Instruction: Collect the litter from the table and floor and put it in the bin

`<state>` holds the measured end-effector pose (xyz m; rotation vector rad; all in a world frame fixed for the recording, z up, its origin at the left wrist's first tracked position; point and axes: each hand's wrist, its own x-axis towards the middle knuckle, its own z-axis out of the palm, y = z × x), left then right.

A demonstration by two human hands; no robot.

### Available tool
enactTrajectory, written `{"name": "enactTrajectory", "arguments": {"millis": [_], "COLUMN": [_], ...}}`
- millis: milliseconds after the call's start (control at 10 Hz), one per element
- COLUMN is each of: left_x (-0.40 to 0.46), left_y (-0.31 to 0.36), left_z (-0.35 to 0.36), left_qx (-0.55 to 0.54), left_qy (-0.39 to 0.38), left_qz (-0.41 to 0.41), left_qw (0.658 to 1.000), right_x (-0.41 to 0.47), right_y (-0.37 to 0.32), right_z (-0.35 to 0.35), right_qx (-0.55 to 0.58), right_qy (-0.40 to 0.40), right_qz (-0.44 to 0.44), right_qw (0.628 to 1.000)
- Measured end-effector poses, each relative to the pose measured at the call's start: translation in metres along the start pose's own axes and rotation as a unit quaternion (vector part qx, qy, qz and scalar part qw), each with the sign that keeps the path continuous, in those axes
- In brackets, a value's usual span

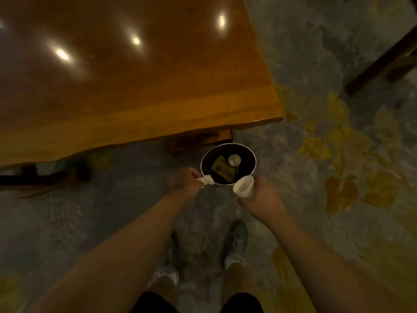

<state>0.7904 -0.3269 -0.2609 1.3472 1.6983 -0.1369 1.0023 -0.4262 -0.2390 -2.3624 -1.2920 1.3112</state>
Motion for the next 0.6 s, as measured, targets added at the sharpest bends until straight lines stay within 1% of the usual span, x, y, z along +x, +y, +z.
{"name": "enactTrajectory", "arguments": {"millis": [100,300,400,600], "left_x": [0.05,0.117,0.137,0.147], "left_y": [0.001,-0.003,-0.016,-0.034], "left_z": [0.033,0.076,0.091,0.105], "left_qx": [-0.039,-0.041,-0.059,-0.157], "left_qy": [0.005,-0.008,-0.009,-0.024], "left_qz": [-0.011,-0.012,-0.017,-0.019], "left_qw": [0.999,0.999,0.998,0.987], "right_x": [0.056,0.134,0.156,0.169], "right_y": [0.024,0.05,0.054,0.064], "right_z": [0.012,0.04,0.053,0.069], "right_qx": [-0.003,-0.025,-0.042,0.006], "right_qy": [-0.006,-0.008,-0.01,0.007], "right_qz": [0.009,0.027,0.026,0.039], "right_qw": [1.0,0.999,0.999,0.999]}}
